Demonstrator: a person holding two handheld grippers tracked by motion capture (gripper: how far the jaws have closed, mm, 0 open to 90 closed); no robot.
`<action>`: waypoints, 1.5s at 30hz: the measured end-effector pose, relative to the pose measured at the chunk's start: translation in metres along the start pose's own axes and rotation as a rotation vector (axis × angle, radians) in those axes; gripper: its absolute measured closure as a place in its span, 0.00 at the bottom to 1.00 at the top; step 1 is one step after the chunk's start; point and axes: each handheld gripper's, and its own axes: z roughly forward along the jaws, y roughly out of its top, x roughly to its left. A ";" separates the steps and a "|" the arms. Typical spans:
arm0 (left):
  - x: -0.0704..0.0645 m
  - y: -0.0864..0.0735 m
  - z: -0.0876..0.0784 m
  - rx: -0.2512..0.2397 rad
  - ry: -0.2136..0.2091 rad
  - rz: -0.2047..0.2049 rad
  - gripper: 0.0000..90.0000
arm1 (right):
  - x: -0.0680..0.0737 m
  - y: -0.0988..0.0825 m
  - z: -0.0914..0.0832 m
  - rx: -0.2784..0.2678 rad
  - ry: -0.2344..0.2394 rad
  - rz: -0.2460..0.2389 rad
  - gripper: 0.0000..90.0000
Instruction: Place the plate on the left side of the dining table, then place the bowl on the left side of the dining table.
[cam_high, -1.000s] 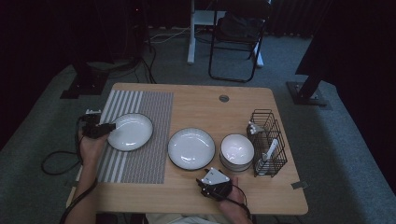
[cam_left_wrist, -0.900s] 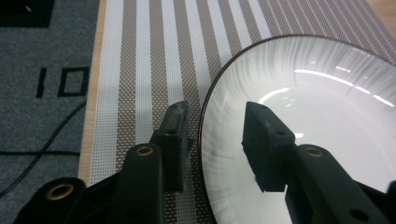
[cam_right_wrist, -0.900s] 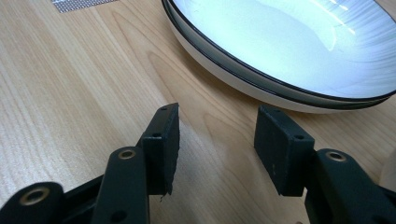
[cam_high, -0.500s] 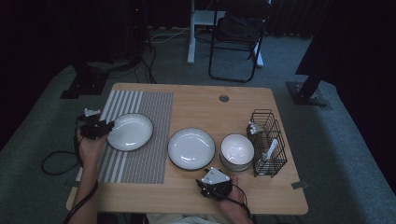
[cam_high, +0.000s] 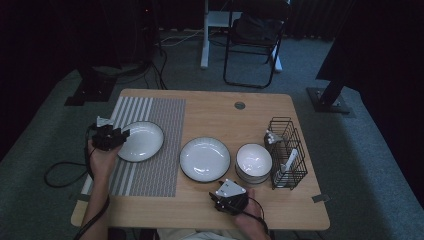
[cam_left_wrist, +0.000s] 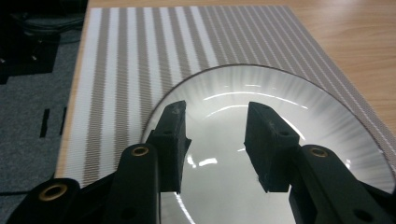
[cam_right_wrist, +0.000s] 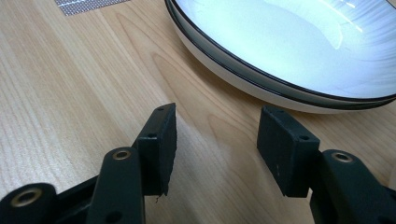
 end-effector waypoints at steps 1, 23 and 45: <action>-0.003 0.001 0.000 0.002 -0.003 0.009 0.66 | 0.000 0.000 0.000 -0.001 0.002 -0.002 0.52; -0.078 0.032 -0.002 -0.008 -0.148 0.196 0.64 | -0.002 0.000 0.000 0.001 0.017 0.007 0.52; -0.136 0.046 0.003 -0.010 -0.268 0.298 0.62 | -0.006 0.000 0.002 0.018 0.179 0.062 0.47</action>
